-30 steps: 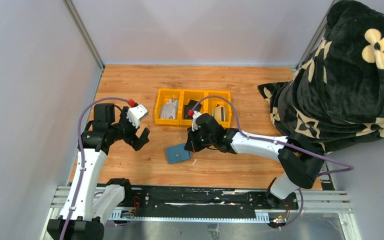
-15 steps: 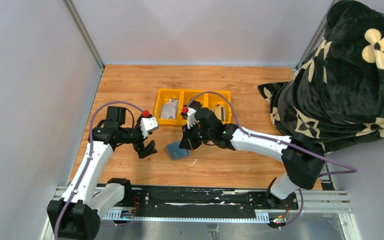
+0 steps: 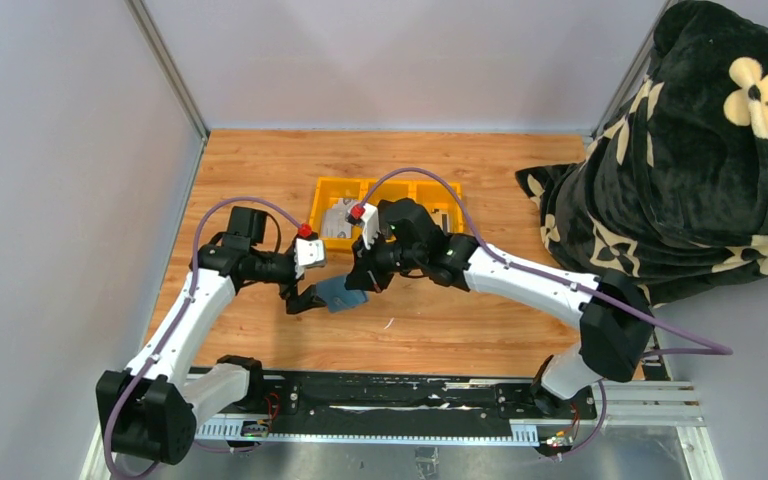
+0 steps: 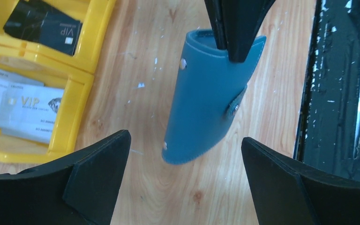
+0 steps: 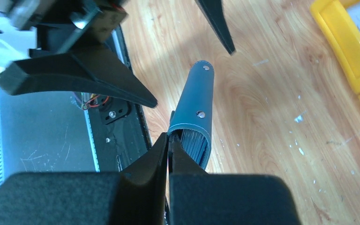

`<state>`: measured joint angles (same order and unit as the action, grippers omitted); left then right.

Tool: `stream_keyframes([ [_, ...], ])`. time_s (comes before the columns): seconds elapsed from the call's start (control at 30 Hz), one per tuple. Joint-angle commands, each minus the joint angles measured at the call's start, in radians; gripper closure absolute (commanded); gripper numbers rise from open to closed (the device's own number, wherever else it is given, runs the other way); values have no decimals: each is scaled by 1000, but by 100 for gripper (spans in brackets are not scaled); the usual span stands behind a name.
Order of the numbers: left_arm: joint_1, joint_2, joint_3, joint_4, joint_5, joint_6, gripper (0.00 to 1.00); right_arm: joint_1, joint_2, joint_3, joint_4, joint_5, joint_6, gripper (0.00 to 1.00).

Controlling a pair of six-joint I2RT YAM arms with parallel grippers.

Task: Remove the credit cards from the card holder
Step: Pick up the card holder from the center of the board, then open the card holder at the center of the board.

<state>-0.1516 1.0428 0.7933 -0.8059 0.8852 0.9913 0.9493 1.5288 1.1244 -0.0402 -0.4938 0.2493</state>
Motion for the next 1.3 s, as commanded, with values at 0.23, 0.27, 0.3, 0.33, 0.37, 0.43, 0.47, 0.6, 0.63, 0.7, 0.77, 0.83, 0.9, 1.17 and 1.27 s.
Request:
stream_keyframes([
  [0.23,-38,-67,57,-51,81,-7,7,37,-112,102,-64,-84,-129,100],
  [0.27,-39,-69,67,-65,88,-11,11,38,-120,104,-63,-85,-134,100],
  [0.3,-41,-72,72,-70,96,-30,15,40,-126,104,-59,-85,-139,100],
  [0.33,-46,-76,78,-70,102,-48,21,41,-134,106,-56,-78,-141,100],
  [0.37,-51,-82,85,-71,107,-58,27,42,-140,106,-47,-77,-142,100],
  [0.43,-62,-90,96,-72,114,-81,42,43,-150,106,-35,-70,-144,100],
  [0.47,-65,-93,102,-72,115,-93,49,43,-154,105,-28,-64,-146,100],
  [0.6,-72,-104,122,-82,120,-127,76,46,-169,113,-21,-43,-160,100],
  [0.63,-72,-108,124,-82,121,-133,82,47,-173,115,-20,-38,-164,100],
  [0.7,-74,-119,129,-82,120,-147,93,48,-183,114,-15,-10,-169,100],
  [0.77,-74,-125,141,-85,116,-159,100,48,-190,120,-24,52,-164,95],
  [0.83,-74,-130,161,-85,111,-192,100,46,-203,113,-35,133,-154,78],
  [0.9,-74,-141,185,-85,129,-246,100,45,-229,89,-24,199,-145,60],
  [1.17,-74,-163,276,-82,227,-453,100,41,-324,-14,56,235,-140,32],
  [1.27,-74,-181,283,-83,254,-487,100,40,-336,-18,74,236,-162,31],
])
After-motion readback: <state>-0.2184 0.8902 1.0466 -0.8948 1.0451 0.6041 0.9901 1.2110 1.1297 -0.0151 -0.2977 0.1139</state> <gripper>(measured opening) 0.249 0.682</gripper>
